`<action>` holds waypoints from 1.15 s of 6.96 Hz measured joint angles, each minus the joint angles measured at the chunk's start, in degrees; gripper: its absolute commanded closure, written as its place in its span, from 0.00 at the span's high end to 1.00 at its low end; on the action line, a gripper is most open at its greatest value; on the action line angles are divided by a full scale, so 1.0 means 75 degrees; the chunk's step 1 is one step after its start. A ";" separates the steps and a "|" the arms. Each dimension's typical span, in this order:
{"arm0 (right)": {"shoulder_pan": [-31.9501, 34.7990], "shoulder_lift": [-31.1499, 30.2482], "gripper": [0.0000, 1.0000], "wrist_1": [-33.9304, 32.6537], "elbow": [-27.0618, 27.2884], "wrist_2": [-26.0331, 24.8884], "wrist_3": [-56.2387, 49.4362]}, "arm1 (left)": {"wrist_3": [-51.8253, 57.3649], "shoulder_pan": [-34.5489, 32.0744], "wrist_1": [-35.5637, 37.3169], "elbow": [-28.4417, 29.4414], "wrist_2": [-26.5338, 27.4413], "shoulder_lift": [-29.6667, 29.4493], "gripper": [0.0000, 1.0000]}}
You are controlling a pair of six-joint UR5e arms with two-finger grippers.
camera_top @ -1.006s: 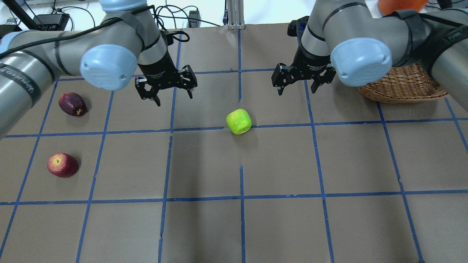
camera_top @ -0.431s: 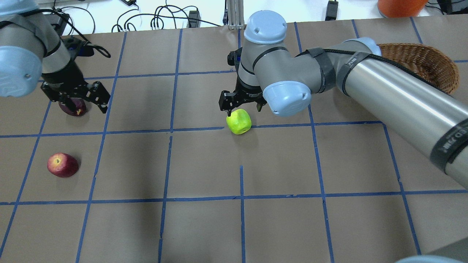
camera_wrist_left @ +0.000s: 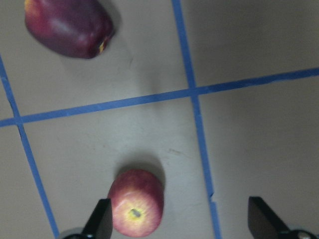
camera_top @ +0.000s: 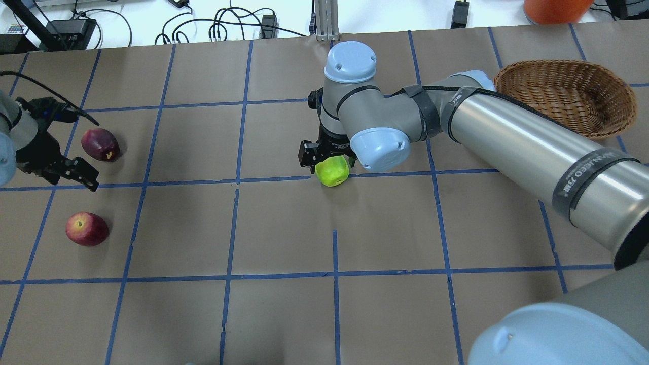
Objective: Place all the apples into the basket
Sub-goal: 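Grasp the green apple with the right gripper while the left grasps the red apple, then drop the green apple in the basket with right gripper while left lifts red apple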
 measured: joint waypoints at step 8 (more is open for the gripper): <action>-0.1074 -0.0113 0.00 -0.0124 -0.0610 -0.0282 -0.0035 | 0.0516 0.0382 0.1376 -0.1107 -0.0133 -0.0609 0.31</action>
